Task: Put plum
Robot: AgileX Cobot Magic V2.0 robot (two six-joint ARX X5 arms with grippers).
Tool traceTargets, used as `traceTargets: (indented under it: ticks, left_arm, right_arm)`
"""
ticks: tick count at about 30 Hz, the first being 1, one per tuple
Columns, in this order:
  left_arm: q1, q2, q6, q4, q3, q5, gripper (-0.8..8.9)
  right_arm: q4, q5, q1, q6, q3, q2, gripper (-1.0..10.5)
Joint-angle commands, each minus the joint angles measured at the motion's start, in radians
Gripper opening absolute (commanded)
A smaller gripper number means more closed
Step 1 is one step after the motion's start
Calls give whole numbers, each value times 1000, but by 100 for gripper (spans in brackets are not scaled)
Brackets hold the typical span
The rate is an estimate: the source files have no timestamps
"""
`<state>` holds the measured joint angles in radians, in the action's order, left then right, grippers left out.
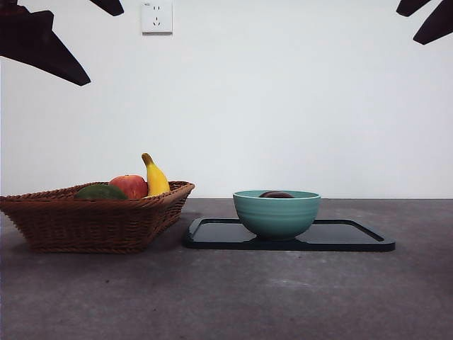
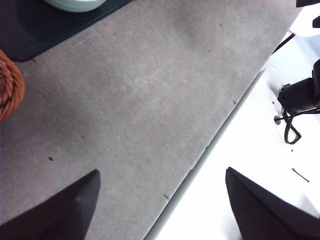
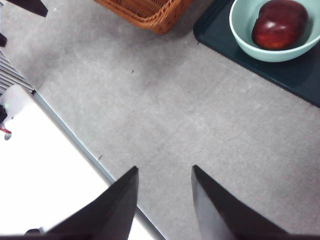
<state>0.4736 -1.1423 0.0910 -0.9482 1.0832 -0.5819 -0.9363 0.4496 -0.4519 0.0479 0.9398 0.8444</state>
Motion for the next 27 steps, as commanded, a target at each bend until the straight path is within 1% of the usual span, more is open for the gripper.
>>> traceTargets:
  ticks: [1, 15, 20, 24, 27]
  left_arm:
    - [5, -6, 10, 5, 8, -6, 403]
    - [6, -6, 9, 8, 8, -6, 403]
    - [11, -6, -4, 79, 16, -2, 404]
    - [32, -16, -28, 156, 56, 50, 405]
    - [47, -58, -32, 165, 130, 101, 405]
  right_arm:
    - [13, 4, -7, -16, 6, 3, 172]
    - [16, 4, -7, -16, 6, 3, 172]
    - [16, 4, -7, -16, 6, 3, 172]
    - [16, 4, -7, -23, 6, 3, 172]
    - [16, 4, -7, -26, 6, 3, 172]
